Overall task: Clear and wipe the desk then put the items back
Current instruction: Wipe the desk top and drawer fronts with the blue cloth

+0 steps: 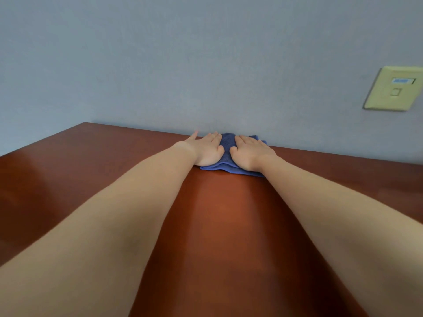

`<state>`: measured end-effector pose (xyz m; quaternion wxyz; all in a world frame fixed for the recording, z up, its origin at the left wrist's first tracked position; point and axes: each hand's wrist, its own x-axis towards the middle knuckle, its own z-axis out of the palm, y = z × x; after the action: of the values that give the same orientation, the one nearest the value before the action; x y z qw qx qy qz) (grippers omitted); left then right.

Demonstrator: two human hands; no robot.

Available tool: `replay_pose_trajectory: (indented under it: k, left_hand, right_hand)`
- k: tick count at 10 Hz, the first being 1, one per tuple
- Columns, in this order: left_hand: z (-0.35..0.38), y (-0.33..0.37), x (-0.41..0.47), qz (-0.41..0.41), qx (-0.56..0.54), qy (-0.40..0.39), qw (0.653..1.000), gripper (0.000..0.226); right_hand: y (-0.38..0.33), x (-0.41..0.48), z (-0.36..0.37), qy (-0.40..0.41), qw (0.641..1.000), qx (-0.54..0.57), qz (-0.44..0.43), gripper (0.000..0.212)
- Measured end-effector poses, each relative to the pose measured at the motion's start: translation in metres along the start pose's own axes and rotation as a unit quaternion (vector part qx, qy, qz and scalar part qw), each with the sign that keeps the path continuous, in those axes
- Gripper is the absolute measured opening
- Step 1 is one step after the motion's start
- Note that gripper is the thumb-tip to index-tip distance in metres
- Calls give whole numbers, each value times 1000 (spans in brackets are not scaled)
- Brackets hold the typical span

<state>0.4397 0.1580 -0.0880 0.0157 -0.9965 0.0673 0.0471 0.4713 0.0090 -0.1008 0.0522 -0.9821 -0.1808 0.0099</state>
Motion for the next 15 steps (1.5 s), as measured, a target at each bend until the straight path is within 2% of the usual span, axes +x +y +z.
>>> replay_pose_trajectory:
  k: [5, 15]
  left_hand:
    - [4, 3, -62, -3, -26, -15, 1000, 56]
    - [41, 47, -375, -84, -54, -16, 995, 57]
  right_hand:
    - [-27, -53, 5, -16, 1000, 9, -1, 61]
    - [-133, -332, 18, -22, 995, 19, -92, 60]
